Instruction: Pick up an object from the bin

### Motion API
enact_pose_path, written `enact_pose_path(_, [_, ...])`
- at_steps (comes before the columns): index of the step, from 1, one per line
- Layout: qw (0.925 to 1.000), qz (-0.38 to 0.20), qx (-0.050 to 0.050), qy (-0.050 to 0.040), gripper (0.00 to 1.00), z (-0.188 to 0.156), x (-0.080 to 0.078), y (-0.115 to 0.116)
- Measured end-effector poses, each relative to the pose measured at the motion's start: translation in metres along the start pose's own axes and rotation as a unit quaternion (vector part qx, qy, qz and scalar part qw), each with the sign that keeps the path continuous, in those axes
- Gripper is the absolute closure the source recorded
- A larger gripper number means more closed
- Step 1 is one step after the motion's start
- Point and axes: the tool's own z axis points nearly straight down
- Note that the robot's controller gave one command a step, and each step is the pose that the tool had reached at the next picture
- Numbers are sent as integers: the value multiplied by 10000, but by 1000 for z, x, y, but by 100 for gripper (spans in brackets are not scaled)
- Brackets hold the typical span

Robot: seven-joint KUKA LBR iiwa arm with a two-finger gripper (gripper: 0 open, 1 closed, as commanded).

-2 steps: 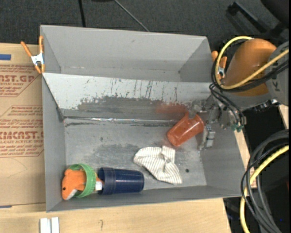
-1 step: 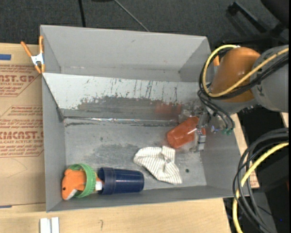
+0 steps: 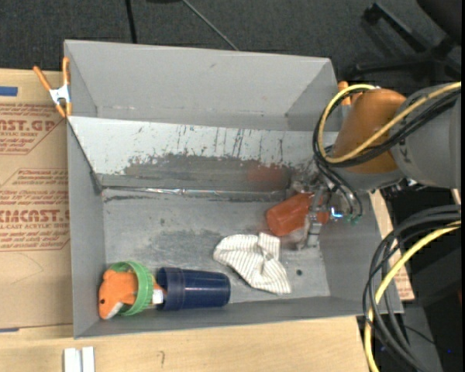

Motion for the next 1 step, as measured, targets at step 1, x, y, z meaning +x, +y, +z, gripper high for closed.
enact_pose_path(1, [9907, -1357, 4, -7, 100, -1, 4, 0])
